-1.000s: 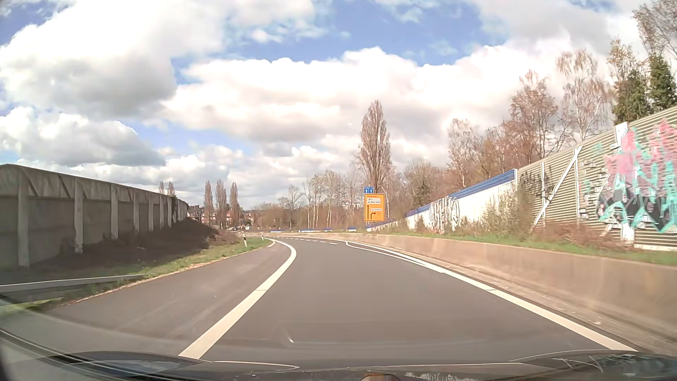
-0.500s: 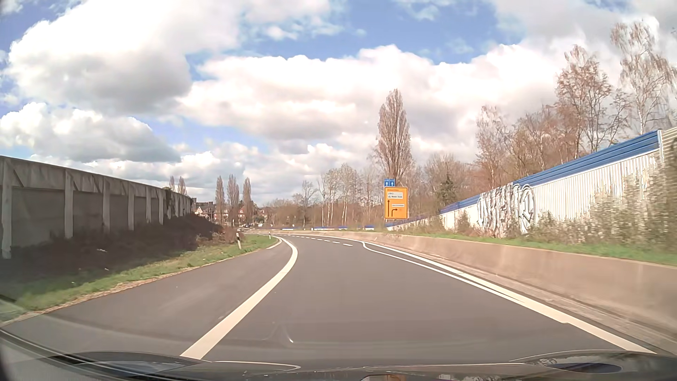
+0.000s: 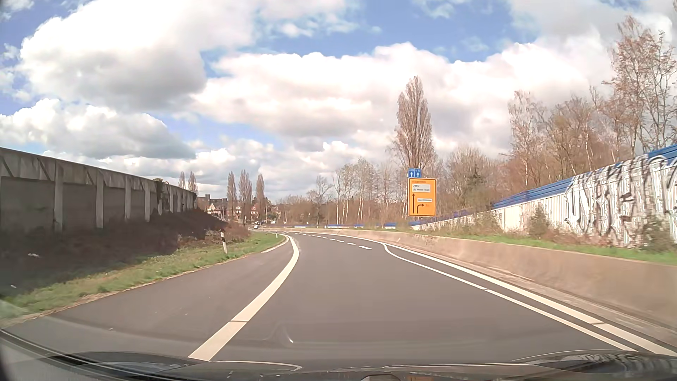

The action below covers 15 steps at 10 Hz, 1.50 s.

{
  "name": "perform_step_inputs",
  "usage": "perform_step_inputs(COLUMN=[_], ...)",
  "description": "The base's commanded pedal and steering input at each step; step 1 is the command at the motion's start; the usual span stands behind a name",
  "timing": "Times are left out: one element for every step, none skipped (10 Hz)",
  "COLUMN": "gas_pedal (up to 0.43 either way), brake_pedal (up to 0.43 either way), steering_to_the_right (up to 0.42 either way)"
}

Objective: Follow the waypoints while adhering to traffic rules and regulations

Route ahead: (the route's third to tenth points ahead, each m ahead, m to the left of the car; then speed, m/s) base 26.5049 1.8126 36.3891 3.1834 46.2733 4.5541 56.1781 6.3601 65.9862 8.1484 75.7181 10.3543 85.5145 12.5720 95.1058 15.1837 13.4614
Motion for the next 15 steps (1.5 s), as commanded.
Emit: perform_step_inputs(gas_pedal=[0.150,0.150,0.150,0.150,0.150,0.150,0.150,0.150,0.150,0.150,0.150,0.150,0.138,0.138,0.138], brake_pedal=[0.000,0.000,0.000,0.000,0.000,0.000,0.000,0.000,0.000,0.000,0.000,0.000,0.000,0.000,0.000], steering_to_the_right=[-0.018,-0.018,-0.018,-0.018,-0.018,-0.018,-0.018,-0.018,-0.018,-0.019,-0.020,-0.020,-0.020,-0.020,-0.020])
